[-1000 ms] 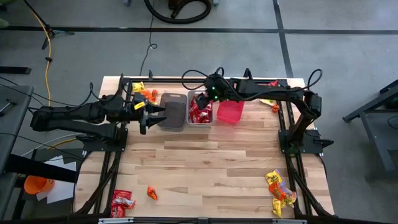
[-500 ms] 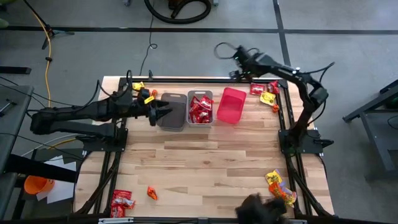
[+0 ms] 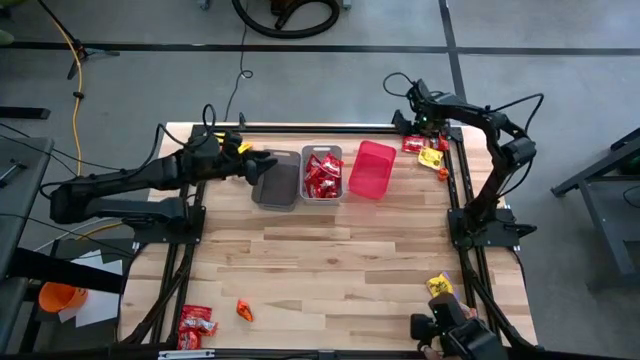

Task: Sort candy
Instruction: Put the top right red candy into the gray bin, then put the bottom left orange candy into the black bin

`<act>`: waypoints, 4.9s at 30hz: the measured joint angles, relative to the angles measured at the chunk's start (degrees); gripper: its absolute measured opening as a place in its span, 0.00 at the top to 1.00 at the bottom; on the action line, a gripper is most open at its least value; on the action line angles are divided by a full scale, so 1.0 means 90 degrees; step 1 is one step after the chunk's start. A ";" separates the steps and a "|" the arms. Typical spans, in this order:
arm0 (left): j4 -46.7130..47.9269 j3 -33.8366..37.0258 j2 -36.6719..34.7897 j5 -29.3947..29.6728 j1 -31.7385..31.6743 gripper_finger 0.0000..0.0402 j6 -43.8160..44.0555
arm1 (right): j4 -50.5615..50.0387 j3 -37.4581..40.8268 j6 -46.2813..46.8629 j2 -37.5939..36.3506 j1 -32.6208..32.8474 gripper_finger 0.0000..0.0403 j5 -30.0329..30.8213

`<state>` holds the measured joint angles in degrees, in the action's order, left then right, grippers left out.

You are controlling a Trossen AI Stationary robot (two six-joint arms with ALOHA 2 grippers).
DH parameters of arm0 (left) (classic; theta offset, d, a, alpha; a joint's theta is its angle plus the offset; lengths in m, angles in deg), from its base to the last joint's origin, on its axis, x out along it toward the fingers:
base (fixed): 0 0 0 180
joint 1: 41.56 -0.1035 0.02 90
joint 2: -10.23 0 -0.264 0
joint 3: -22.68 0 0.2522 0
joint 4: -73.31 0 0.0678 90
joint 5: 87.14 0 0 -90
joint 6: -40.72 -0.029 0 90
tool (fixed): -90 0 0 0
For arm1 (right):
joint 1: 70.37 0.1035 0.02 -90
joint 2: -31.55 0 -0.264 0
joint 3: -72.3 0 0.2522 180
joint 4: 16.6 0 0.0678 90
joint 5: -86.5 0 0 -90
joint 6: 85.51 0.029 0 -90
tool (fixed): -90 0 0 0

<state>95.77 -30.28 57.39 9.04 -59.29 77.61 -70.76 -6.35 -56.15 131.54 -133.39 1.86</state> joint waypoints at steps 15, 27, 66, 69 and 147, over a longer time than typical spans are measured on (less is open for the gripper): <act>0.0001 0.0002 0.0000 -0.0282 -0.0209 0.40 0.0317 | 0.0746 0.0130 0.0188 0.0645 0.0069 0.42 0.0050; 0.0061 -0.0067 -0.0142 -0.1077 -0.0206 0.40 0.0321 | 0.0368 0.0087 -0.0436 0.0639 0.0170 0.90 0.0241; 0.0530 -0.0352 -0.1192 -0.1186 -0.0180 0.40 -0.0724 | 0.5104 0.0088 0.1491 -0.0707 0.5687 1.00 0.0273; 0.0528 -0.0352 -0.1192 -0.1150 -0.0180 0.40 -0.0722 | 0.5224 0.0088 0.1575 -0.0680 0.5681 1.00 0.0074; -0.0047 -0.0348 -0.0256 -0.1125 0.2326 0.40 0.1423 | 0.1750 0.0088 -0.0721 -0.4080 0.6649 0.37 0.1074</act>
<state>95.35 -33.41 55.09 -1.09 -38.35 90.42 -55.01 -5.56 -62.63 94.82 -73.55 11.52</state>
